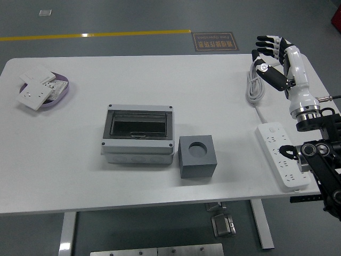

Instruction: Pick up the cylinder from the cube,place it in the box,flap close box

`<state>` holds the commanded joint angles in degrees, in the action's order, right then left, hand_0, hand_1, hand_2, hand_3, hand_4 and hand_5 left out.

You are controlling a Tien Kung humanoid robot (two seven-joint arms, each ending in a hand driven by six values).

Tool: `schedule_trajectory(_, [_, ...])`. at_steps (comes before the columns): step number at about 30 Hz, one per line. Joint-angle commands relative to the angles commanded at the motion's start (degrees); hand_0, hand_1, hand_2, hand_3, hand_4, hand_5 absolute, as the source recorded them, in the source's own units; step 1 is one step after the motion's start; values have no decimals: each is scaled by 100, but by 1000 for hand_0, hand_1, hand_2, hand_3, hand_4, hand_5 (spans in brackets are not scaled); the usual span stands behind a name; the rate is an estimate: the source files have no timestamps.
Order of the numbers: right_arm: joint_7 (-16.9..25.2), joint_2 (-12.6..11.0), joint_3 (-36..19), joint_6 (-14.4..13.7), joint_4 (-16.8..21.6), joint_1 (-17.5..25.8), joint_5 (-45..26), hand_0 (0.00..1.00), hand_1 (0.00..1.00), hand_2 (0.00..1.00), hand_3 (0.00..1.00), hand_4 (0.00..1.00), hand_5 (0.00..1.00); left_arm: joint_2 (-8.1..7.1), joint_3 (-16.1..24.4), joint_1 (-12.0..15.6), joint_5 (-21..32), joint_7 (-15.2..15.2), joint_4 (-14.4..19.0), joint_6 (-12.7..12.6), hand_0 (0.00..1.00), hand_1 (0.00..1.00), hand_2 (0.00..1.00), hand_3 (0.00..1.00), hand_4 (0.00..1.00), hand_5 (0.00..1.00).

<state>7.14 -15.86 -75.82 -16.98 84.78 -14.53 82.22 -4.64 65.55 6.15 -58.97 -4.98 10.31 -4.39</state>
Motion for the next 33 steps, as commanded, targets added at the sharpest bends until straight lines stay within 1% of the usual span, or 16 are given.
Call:
schedule_trajectory(8, [74, 47, -35, -42, -33, 36, -46, 763, 688, 688, 676, 641, 265, -104, 49, -35, -70, -8, 0, 8, 583, 618, 561, 596, 648, 249])
schedule_trajectory(18, [154, 144, 48, -20, -120, 169, -214, 763, 686, 685, 677, 640, 255, -180, 115, -22, -224, -59, 0, 37, 582, 618, 561, 595, 649, 244])
schedule_trajectory(26, [252, 257, 96, -76, -244, 188, -366, 763, 687, 683, 682, 638, 247, -297, 173, -23, -335, -93, 0, 59, 583, 619, 561, 595, 650, 243])
schedule_trajectory(33, [298, 288, 190, -113, -334, 117, -418, 763, 687, 681, 677, 637, 232, -257, 127, 35, -279, -104, 0, 58, 583, 619, 563, 595, 651, 242])
